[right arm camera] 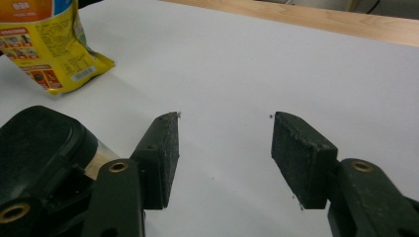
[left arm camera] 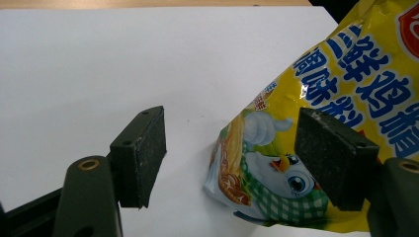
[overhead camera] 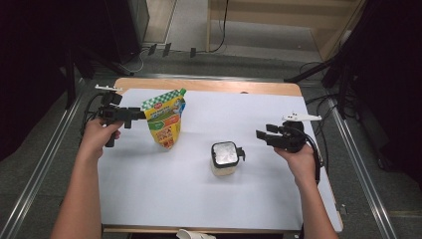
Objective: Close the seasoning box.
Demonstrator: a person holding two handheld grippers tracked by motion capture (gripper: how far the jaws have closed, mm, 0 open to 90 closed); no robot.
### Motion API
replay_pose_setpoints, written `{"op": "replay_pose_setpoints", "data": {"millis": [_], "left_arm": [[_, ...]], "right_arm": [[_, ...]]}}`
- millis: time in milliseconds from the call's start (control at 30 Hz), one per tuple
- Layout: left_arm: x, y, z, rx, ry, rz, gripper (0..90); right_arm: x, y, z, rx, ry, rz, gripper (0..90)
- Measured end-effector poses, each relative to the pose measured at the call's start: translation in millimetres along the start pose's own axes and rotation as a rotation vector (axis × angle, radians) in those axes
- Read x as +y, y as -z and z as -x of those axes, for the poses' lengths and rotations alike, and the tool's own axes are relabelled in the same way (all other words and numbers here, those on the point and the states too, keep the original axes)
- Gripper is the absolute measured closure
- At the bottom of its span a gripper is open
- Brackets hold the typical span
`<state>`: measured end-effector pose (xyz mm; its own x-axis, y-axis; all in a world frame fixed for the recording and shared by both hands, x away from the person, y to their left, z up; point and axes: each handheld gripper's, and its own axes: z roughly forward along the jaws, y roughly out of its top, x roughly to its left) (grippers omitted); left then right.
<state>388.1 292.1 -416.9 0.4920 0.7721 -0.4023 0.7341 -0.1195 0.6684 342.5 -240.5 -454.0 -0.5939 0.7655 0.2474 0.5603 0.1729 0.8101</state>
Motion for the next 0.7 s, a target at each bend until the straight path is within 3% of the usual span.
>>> {"op": "replay_pose_setpoints", "data": {"millis": [700], "left_arm": [[-1.1, -0.9, -2.3, -0.005, 0.007, -0.002, 28.9]], "right_arm": [[-12.8, -4.5, 14.9, -0.059, -0.026, -0.021, 42.5]]}}
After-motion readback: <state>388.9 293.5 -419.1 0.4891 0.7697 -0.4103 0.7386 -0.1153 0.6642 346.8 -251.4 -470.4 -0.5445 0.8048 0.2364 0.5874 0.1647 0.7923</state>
